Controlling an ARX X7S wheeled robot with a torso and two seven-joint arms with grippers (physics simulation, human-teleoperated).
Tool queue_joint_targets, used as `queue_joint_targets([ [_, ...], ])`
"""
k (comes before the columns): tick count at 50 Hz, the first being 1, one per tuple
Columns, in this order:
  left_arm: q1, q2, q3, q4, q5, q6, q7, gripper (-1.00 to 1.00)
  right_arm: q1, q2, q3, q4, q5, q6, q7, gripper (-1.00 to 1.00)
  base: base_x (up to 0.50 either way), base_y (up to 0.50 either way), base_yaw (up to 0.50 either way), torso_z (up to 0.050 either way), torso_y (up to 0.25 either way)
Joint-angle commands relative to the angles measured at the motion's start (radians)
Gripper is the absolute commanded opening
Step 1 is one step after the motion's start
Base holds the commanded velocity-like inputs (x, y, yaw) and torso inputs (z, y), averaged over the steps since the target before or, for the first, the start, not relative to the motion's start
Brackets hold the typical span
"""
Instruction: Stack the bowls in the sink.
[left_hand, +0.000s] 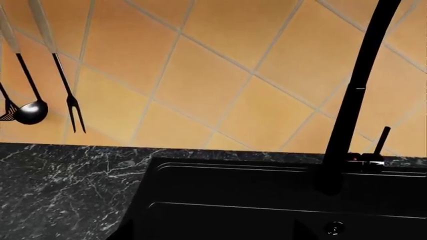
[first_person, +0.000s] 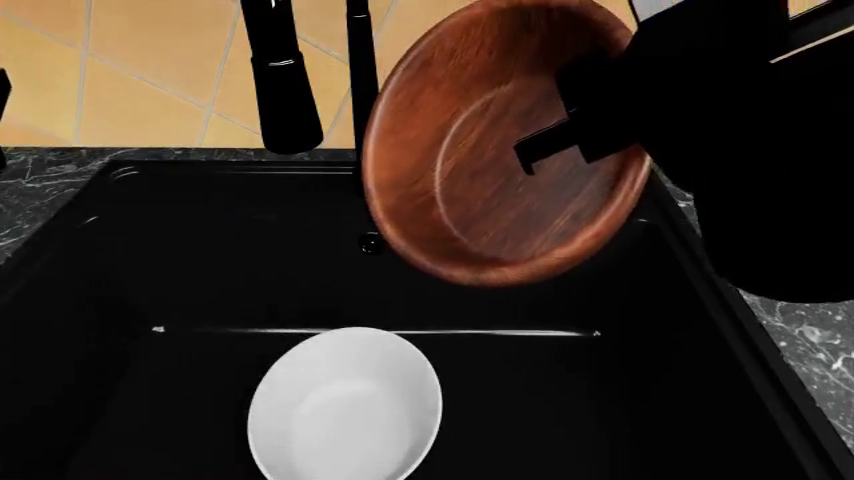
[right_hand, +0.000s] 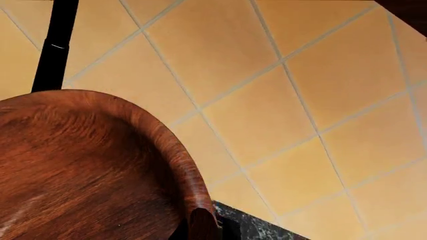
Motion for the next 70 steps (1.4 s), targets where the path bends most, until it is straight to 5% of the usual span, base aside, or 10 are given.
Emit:
queue_joint_targets([
  [1,-0.003,0.003,-0.005,-0.001,-0.002,0.0,-0.002,1.0,-0.049,-0.011,-0.006,0.004,-0.021,-0.017,-0.022,-1.0,0.0,0.0,0.0,0.0,0.0],
  [70,-0.003,-0.014,-0.027,-0.004,-0.011,-0.018,-0.006,1.0,-0.466,-0.127,0.014,0.063,-0.184,-0.34,-0.303,-1.0,0.0,0.0,0.0,0.0,0.0],
])
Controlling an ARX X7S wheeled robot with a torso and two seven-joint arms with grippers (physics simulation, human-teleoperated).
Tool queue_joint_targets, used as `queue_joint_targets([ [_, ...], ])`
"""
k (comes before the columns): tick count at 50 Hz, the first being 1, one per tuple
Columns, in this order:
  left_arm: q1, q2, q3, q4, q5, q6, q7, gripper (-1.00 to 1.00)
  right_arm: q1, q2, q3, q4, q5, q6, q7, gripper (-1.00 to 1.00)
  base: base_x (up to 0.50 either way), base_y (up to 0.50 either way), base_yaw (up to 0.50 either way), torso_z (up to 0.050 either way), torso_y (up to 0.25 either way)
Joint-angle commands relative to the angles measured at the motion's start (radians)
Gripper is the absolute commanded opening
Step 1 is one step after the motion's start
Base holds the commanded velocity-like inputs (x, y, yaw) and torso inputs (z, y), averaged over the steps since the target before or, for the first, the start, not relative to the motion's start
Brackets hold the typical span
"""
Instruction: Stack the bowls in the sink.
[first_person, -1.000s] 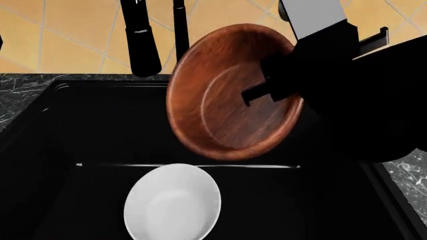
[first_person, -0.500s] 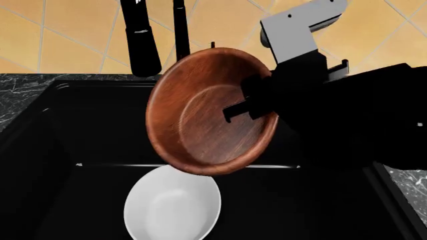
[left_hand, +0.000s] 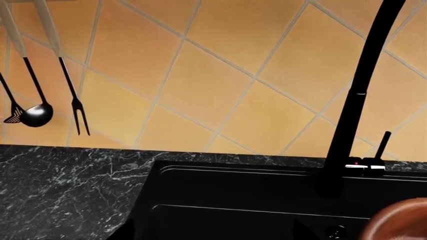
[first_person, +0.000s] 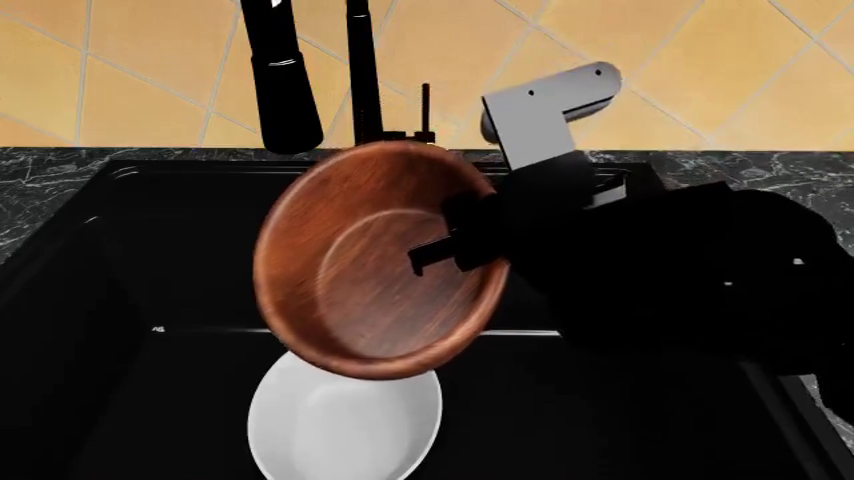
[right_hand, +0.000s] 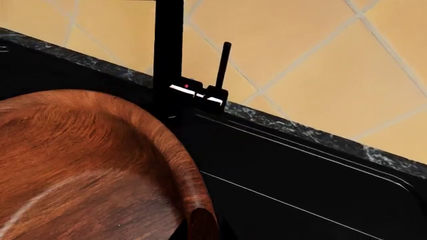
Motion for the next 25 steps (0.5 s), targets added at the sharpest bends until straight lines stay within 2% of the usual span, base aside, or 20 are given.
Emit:
queue_joint_targets([
  [1,0.004,-0.006,-0.003,0.004,-0.002,0.0,0.0,1.0,-0.054,-0.024,0.012,0.025,-0.024,-0.043,-0.041,-1.0,0.0,0.0,0.0,0.0,0.0],
  [25,0.025,-0.015,-0.01,0.012,0.013,0.005,0.016,1.0,-0.088,-0.078,0.002,0.066,0.015,-0.05,-0.071,-1.0,0.0,0.0,0.0,0.0,0.0],
])
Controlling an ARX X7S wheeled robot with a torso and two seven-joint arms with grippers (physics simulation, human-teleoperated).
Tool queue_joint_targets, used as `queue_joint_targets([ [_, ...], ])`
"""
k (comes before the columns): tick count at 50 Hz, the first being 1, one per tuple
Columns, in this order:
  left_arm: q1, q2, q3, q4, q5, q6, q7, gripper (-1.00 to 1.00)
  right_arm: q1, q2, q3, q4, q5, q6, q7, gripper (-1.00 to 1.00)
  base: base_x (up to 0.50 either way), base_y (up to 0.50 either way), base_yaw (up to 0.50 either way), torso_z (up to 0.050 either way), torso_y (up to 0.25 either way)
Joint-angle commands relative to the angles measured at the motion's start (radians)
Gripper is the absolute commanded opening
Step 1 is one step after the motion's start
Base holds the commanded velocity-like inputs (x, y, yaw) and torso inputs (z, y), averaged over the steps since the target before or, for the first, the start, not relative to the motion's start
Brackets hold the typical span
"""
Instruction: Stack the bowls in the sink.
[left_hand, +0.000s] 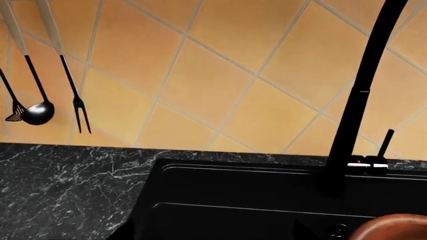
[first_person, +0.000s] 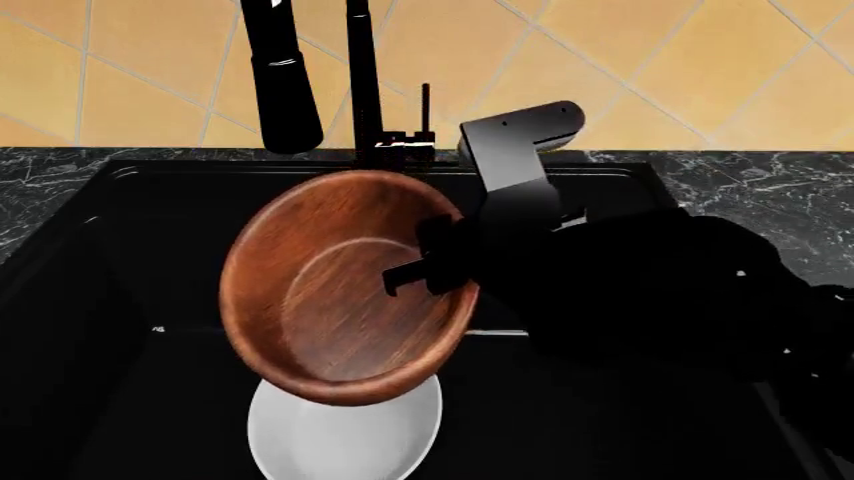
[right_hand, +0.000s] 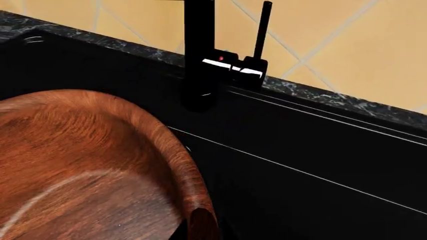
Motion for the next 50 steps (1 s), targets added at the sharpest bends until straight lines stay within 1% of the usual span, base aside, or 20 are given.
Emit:
queue_joint_targets([
  [1,0.011,-0.005,-0.003,0.008,0.003,0.005,0.005,1.0,-0.013,-0.032,-0.004,0.028,-0.014,0.001,-0.019,-1.0,0.0,0.0,0.0,0.0,0.0],
  [9,0.012,-0.009,-0.006,0.005,0.005,0.0,0.009,1.0,-0.02,-0.061,-0.022,0.063,-0.023,0.008,-0.031,-1.0,0.0,0.0,0.0,0.0,0.0],
  [18,0.007,-0.007,-0.008,0.0,0.0,-0.005,0.003,1.0,-0.03,-0.07,-0.035,0.082,-0.024,0.016,-0.038,-1.0,0.0,0.0,0.0,0.001,0.0],
  [38,0.015,-0.006,-0.013,0.0,0.008,-0.007,0.011,1.0,-0.097,-0.109,-0.078,0.152,-0.075,0.001,-0.088,-1.0,0.0,0.0,0.0,0.0,0.0],
  [46,0.019,-0.01,-0.015,0.005,0.005,-0.005,0.01,1.0,-0.112,-0.13,-0.087,0.174,-0.092,-0.007,-0.112,-1.0,0.0,0.0,0.0,0.0,0.0],
  [50,0.023,-0.011,-0.015,0.005,0.008,-0.007,0.014,1.0,-0.14,-0.15,-0.1,0.207,-0.118,-0.023,-0.148,-1.0,0.0,0.0,0.0,0.0,0.0],
])
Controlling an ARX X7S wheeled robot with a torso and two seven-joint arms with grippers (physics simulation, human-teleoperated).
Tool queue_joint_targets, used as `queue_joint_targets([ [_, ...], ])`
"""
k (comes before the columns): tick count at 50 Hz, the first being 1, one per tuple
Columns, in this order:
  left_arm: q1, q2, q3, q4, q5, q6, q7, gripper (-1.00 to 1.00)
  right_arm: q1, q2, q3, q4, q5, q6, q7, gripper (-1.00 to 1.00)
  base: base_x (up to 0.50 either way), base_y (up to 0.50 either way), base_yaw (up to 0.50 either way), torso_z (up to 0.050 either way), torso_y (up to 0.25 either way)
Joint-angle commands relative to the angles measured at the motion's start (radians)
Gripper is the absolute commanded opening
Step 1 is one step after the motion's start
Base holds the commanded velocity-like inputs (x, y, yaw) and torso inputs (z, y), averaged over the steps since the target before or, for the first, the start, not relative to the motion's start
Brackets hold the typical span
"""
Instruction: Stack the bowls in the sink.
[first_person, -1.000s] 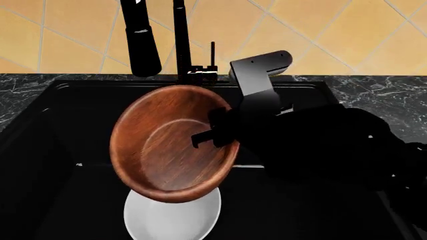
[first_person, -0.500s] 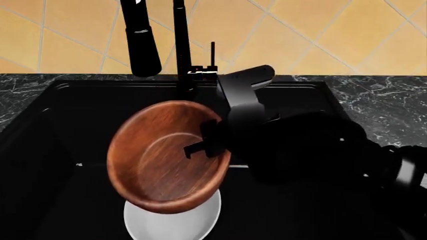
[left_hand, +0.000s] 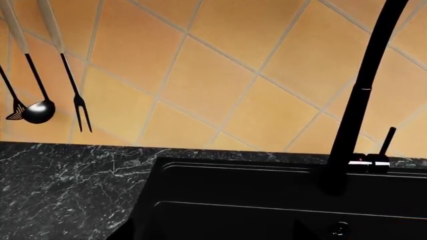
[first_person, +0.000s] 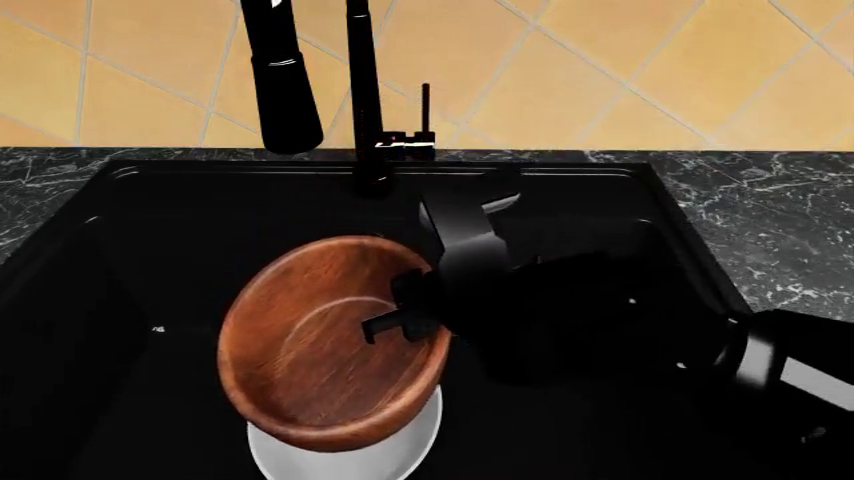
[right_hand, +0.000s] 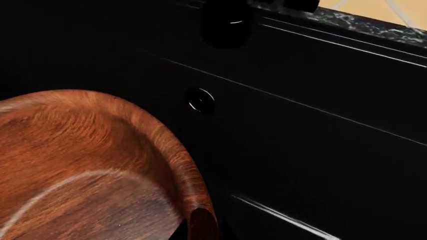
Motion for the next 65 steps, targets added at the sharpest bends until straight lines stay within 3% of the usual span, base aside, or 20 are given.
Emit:
queue_joint_targets([
  [1,0.007,-0.002,-0.001,0.002,0.004,-0.002,0.005,1.0,-0.043,-0.039,-0.016,0.056,-0.055,-0.021,-0.061,-1.0,0.0,0.0,0.0,0.0,0.0],
  [65,0.031,-0.017,-0.021,0.009,0.007,0.001,0.019,1.0,-0.108,-0.124,-0.077,0.196,-0.132,-0.033,-0.14,-1.0,0.0,0.0,0.0,0.0,0.0],
])
